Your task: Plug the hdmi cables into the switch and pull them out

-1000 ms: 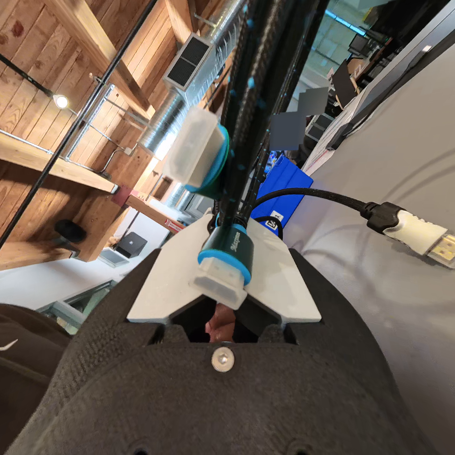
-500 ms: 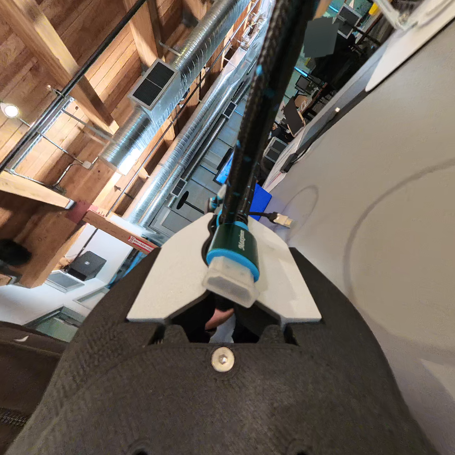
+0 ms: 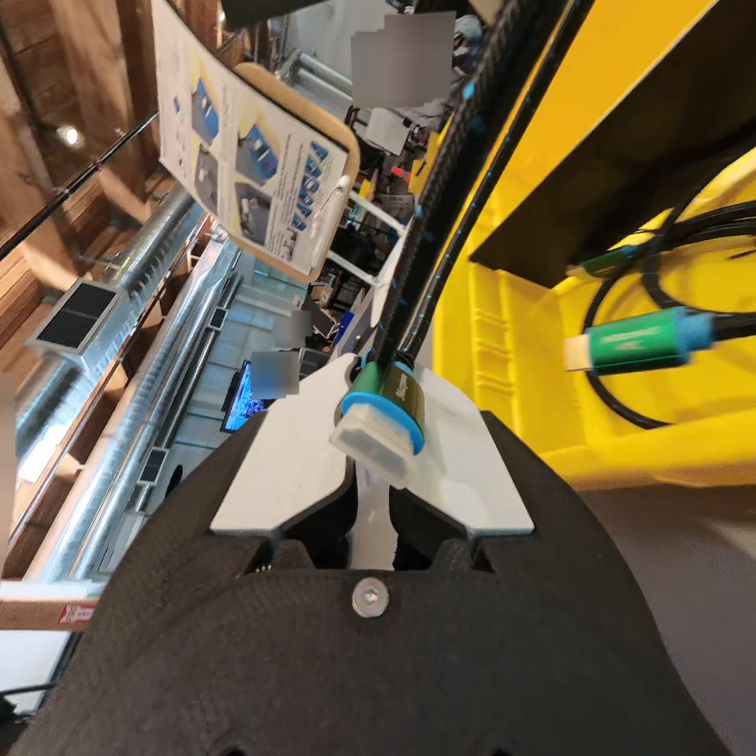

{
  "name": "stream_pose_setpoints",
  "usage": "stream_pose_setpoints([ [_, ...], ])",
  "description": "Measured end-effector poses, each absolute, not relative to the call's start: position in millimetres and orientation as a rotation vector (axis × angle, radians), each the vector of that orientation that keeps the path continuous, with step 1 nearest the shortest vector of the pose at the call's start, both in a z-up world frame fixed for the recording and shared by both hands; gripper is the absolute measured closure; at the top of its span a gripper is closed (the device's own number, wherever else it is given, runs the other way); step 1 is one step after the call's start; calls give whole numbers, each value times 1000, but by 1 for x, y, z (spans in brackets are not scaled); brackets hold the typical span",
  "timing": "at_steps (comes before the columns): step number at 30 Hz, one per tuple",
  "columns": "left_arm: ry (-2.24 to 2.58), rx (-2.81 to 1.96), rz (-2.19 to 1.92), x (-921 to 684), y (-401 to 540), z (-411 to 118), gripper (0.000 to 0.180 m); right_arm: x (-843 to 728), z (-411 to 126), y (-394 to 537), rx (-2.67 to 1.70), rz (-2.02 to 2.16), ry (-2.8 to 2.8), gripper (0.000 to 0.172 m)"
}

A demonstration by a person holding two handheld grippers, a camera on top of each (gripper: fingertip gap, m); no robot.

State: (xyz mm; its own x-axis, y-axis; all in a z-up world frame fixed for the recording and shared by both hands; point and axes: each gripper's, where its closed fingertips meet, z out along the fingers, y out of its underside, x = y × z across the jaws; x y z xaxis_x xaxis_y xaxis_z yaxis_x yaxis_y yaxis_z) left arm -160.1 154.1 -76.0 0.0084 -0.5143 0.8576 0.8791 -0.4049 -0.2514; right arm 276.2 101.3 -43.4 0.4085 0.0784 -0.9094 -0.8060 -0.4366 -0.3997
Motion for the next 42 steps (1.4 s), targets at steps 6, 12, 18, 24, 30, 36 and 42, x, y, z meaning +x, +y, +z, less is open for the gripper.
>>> stream_pose_setpoints([
  [6,-449,-1187,-1645,-157,157,-77,159,313,-75,112,-1786,1148,795,156],
  [12,-451,-1177,-1655,-158,152,-76,159,287,-78,108,-1899,1251,716,111],
  [18,-429,-1221,-1675,-148,149,-78,159,253,-78,67,-2210,1003,341,107],
  [24,-372,-1295,-1676,-124,147,-79,159,143,-62,51,-2177,1152,-95,123],
  [30,-411,-1300,-1637,-107,142,-81,159,-2,-70,68,-1879,1637,-94,134],
  [36,-454,-1230,-1676,-97,130,-75,159,-60,-100,100,-1792,1745,64,123],
  [42,-448,-1237,-1716,-88,123,-75,159,-65,-76,123,-1606,1716,82,125],
])
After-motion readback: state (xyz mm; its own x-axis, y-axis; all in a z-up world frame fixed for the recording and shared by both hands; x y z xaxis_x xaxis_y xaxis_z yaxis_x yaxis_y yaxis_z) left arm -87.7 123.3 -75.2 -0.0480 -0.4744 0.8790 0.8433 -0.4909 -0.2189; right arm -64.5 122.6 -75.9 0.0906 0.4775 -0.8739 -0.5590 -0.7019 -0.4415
